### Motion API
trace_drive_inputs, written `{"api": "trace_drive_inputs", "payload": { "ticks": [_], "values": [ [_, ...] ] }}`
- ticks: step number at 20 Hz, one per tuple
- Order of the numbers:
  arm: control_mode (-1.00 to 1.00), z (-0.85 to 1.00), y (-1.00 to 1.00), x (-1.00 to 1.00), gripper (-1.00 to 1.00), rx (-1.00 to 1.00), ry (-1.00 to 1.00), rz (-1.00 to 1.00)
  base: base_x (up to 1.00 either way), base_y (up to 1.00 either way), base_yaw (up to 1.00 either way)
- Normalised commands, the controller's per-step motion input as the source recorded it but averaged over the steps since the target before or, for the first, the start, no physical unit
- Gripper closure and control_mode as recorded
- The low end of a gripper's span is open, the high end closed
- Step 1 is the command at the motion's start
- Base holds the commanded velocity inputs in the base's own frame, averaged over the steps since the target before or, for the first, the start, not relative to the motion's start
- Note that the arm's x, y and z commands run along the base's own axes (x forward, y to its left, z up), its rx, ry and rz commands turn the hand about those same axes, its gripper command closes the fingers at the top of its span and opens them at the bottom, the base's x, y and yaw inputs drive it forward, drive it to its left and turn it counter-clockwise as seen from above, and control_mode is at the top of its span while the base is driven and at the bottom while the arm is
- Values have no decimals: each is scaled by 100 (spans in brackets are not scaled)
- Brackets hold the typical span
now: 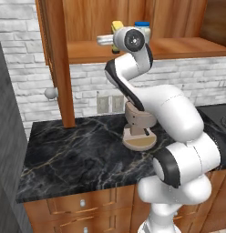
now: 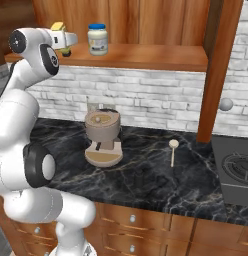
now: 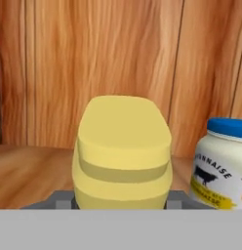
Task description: There are various items on the counter. Only move the condiments/shakers into the cabinet.
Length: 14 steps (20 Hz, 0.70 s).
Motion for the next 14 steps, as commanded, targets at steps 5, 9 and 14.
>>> {"api": "trace_drive_inputs", "payload": {
  "ticks": [5, 9, 14],
  "values": [
    [-100, 0, -3, 33, -100, 0, 4, 0, 0, 0, 0],
    [-100, 0, 0, 27, -100, 0, 11, 0, 0, 0, 0],
    [-100, 0, 0, 10, -100, 0, 4, 0, 0, 0, 0]
  ]
}}
